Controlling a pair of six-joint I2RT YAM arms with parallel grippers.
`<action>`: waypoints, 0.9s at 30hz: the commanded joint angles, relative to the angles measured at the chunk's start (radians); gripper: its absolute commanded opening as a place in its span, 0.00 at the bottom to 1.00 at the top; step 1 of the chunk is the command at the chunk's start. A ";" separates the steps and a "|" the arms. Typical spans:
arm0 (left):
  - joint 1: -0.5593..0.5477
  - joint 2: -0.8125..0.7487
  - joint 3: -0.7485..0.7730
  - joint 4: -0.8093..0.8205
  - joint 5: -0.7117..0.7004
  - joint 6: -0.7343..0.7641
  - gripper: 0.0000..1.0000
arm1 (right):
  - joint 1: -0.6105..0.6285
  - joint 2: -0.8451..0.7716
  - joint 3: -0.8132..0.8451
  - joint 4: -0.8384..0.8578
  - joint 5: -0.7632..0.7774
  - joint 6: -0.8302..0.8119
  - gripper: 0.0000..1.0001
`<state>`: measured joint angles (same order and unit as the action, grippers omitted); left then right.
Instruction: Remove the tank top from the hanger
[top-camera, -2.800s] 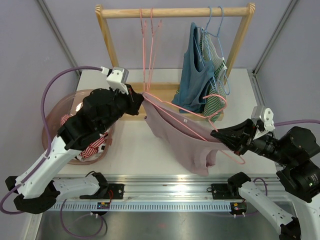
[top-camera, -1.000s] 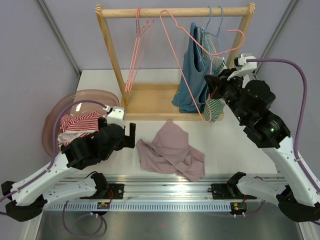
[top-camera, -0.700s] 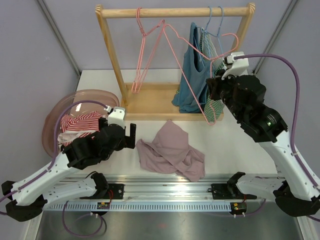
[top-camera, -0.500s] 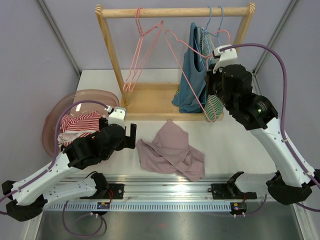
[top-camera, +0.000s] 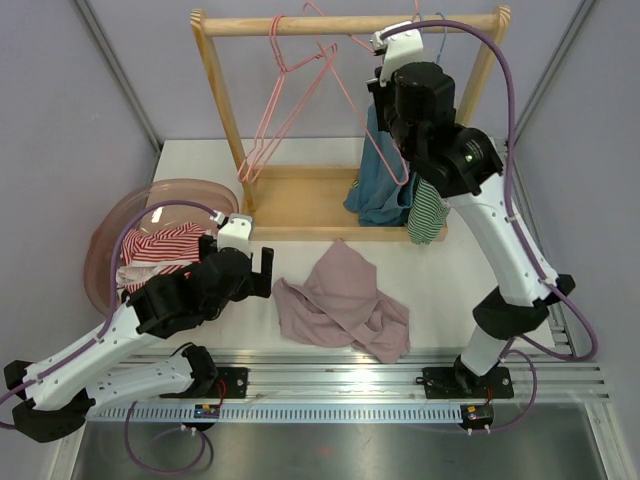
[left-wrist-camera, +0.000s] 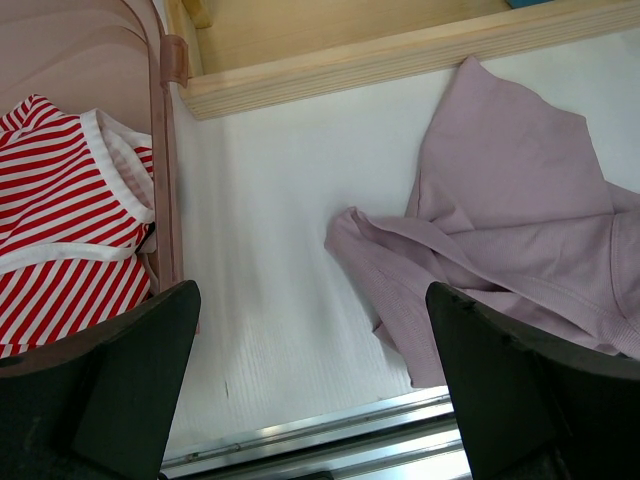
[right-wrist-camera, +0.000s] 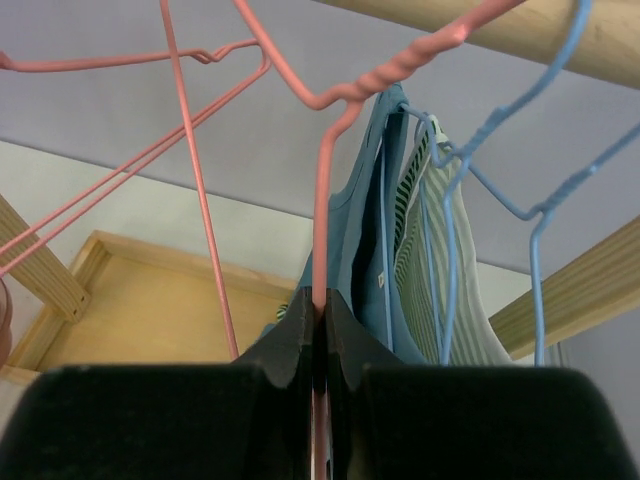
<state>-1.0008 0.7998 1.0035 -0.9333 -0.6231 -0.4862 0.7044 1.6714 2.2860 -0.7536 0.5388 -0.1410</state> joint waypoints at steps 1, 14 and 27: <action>0.002 -0.014 -0.008 0.037 0.008 0.015 0.99 | 0.007 0.108 0.174 -0.030 0.053 -0.078 0.00; 0.004 -0.007 -0.013 0.047 0.037 0.021 0.99 | 0.012 0.306 0.313 0.011 0.006 -0.140 0.00; 0.004 -0.002 -0.014 0.051 0.048 0.023 0.99 | 0.014 0.361 0.310 0.019 -0.051 -0.180 0.00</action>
<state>-1.0008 0.8005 0.9878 -0.9234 -0.5819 -0.4744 0.7071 2.0262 2.5675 -0.7692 0.5278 -0.3107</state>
